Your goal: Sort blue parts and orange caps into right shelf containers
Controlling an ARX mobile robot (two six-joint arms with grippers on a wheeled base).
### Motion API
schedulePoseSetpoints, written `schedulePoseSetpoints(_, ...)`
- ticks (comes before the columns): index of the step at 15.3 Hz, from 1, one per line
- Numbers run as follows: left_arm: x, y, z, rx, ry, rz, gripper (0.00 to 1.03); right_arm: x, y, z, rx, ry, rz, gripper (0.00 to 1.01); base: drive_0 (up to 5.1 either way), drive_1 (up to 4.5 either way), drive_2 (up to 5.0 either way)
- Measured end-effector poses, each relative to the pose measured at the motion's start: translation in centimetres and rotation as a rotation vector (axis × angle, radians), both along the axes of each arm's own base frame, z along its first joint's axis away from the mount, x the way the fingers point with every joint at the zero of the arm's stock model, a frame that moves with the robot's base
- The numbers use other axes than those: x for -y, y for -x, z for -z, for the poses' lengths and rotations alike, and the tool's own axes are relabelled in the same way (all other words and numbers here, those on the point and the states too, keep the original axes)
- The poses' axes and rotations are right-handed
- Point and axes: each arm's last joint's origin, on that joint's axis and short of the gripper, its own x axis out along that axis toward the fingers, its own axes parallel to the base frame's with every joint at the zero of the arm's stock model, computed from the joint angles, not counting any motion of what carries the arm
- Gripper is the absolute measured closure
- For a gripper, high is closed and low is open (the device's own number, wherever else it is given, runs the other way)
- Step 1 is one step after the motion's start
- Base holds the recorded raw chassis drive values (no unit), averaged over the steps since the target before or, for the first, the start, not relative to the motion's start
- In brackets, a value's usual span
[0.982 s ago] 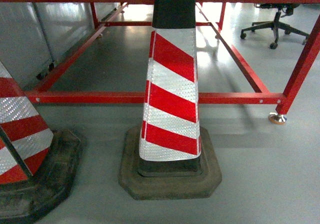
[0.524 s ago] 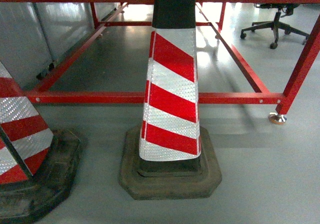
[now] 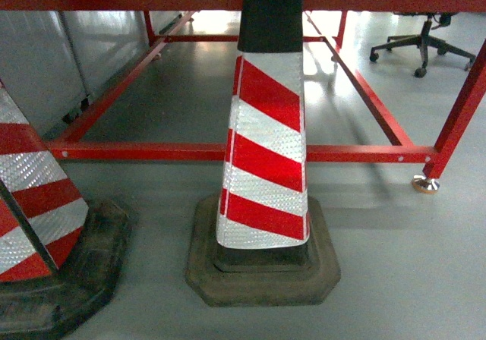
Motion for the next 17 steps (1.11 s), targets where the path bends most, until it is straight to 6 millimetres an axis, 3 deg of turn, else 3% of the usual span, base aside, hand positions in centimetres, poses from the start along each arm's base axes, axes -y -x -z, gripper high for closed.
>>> schedulePoseSetpoints(17,0.0,0.0,-0.03,0.003,-0.01,0.001,0.05,0.0,0.0,-0.03,0.003,-0.007,0.0,0.03,0.4,0.41,0.4)
